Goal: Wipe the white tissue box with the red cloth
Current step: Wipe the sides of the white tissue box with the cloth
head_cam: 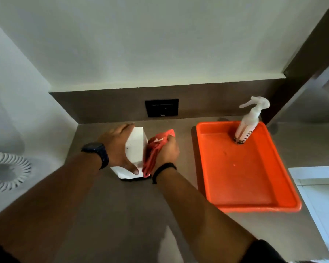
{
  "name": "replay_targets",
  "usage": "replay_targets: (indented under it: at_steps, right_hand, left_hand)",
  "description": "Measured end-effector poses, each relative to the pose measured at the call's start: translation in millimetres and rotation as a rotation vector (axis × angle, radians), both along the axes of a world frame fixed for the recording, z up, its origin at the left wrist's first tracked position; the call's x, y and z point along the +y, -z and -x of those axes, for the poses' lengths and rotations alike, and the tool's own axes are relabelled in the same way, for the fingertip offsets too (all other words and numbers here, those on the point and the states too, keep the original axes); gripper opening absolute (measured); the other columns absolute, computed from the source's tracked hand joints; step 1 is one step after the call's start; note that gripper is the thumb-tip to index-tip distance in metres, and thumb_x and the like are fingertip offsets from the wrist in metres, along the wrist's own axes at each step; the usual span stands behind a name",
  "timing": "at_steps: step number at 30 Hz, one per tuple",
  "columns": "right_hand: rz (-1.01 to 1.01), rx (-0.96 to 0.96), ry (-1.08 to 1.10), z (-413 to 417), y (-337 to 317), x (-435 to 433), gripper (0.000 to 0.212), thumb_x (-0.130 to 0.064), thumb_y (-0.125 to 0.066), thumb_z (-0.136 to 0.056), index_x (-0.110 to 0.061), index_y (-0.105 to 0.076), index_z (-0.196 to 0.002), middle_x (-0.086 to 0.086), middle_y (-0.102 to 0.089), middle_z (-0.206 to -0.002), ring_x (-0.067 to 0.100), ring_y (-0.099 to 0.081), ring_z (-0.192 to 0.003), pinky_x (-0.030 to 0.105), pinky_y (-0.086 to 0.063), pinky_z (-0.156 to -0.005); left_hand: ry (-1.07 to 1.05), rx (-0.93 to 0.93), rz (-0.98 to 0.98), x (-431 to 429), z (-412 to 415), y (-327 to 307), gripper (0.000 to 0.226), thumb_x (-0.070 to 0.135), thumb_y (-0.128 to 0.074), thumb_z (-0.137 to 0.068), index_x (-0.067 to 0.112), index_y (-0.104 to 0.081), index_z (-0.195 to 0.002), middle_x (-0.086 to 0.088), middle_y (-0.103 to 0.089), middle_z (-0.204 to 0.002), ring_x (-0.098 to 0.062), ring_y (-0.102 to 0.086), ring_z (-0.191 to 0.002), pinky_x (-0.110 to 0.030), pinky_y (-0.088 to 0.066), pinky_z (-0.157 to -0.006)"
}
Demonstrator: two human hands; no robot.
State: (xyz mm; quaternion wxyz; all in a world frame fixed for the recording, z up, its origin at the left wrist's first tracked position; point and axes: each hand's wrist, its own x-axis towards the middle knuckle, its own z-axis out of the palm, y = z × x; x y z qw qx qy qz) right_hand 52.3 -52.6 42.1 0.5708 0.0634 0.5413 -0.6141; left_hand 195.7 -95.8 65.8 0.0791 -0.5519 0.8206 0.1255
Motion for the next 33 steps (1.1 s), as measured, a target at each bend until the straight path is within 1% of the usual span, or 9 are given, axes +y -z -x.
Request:
replay_targets:
  at_steps: [2,5,8,11,16,21,24,28,33]
  right_hand:
    - [0.180,0.088,-0.046,1,-15,-7,0.026,-0.038,-0.048,-0.096,-0.020,-0.064,-0.105,0.012,-0.069,-0.101,0.026,-0.064,-0.084,0.045,-0.054,-0.085]
    - [0.385,0.782,-0.328,-6,-28,-9,0.027,-0.043,-0.044,-0.093,-0.033,-0.063,-0.109,0.003,-0.070,-0.112,0.024,-0.064,-0.107,0.045,-0.053,-0.094]
    - [0.518,1.458,-0.829,-11,-21,-7,0.041,-0.049,-0.040,-0.092,-0.025,-0.063,-0.117,0.005,-0.065,-0.126,0.029,-0.053,-0.123,0.050,-0.046,-0.100]
    - [0.596,1.822,-1.111,-13,-8,-3,0.044,-0.048,-0.045,-0.094,-0.025,-0.056,-0.130,0.004,-0.053,-0.144,0.030,-0.035,-0.141,0.053,-0.038,-0.108]
    - [0.667,1.975,-1.127,-9,-3,-11,0.049,-0.050,-0.046,-0.092,-0.025,-0.056,-0.133,0.005,-0.055,-0.143,0.035,-0.038,-0.141,0.052,-0.037,-0.110]
    - [0.608,2.004,-1.074,-24,-7,-11,0.042,-0.048,-0.048,-0.089,-0.026,-0.062,-0.122,0.003,-0.061,-0.134,0.032,-0.044,-0.134,0.051,-0.042,-0.099]
    - [0.672,2.012,-1.135,-11,-4,-16,0.043,-0.049,-0.050,-0.090,-0.028,-0.060,-0.126,0.001,-0.060,-0.136,0.029,-0.043,-0.135,0.049,-0.041,-0.102]
    - [0.557,1.929,-1.084,-14,-9,-22,0.041,-0.046,-0.050,-0.091,-0.024,-0.062,-0.123,0.002,-0.061,-0.133,0.028,-0.045,-0.133,0.049,-0.044,-0.101]
    - [0.734,2.029,-1.075,-14,-3,-17,0.038,-0.045,-0.053,-0.088,-0.026,-0.065,-0.117,0.002,-0.065,-0.127,0.029,-0.051,-0.127,0.050,-0.042,-0.101]
  left_hand:
    - [-0.081,0.050,-0.046,4,-14,-2,0.158,0.079,-0.079,-0.023,0.018,-0.007,-0.150,-0.006,-0.018,-0.160,-0.029,-0.024,-0.142,-0.045,-0.029,-0.115]
    - [-0.181,0.134,-0.089,8,-33,-4,0.150,0.063,-0.091,-0.033,0.020,-0.010,-0.151,-0.005,-0.017,-0.160,-0.028,-0.023,-0.143,-0.045,-0.027,-0.115]
    - [-0.120,0.240,-0.023,11,-39,-3,0.131,0.050,-0.096,-0.038,0.018,-0.028,-0.146,-0.010,-0.033,-0.153,-0.030,-0.032,-0.138,-0.040,-0.026,-0.115]
    - [-0.103,0.320,0.001,12,-40,1,0.124,0.048,-0.096,-0.036,0.015,-0.038,-0.140,-0.011,-0.043,-0.145,-0.030,-0.039,-0.132,-0.038,-0.029,-0.112]
    - [-0.197,0.412,0.041,15,-43,16,0.130,0.074,-0.068,-0.024,0.018,-0.037,-0.137,-0.007,-0.046,-0.139,-0.027,-0.041,-0.126,-0.037,-0.029,-0.108]
    - [-0.177,0.388,0.018,9,-44,20,0.123,0.072,-0.075,-0.031,0.027,-0.035,-0.138,-0.001,-0.044,-0.141,-0.022,-0.040,-0.128,-0.043,-0.033,-0.111]
    - [-0.210,0.398,0.025,9,-44,21,0.125,0.077,-0.071,-0.026,0.030,-0.034,-0.136,0.000,-0.045,-0.141,-0.022,-0.042,-0.126,-0.040,-0.035,-0.108]
    - [-0.231,0.424,0.051,10,-40,22,0.128,0.078,-0.069,-0.025,0.027,-0.033,-0.136,-0.001,-0.045,-0.140,-0.023,-0.043,-0.125,-0.039,-0.036,-0.107]
    - [-0.228,0.471,0.105,13,-40,26,0.116,0.072,-0.071,-0.027,0.028,-0.038,-0.130,0.001,-0.052,-0.129,-0.022,-0.050,-0.117,-0.031,-0.038,-0.098]
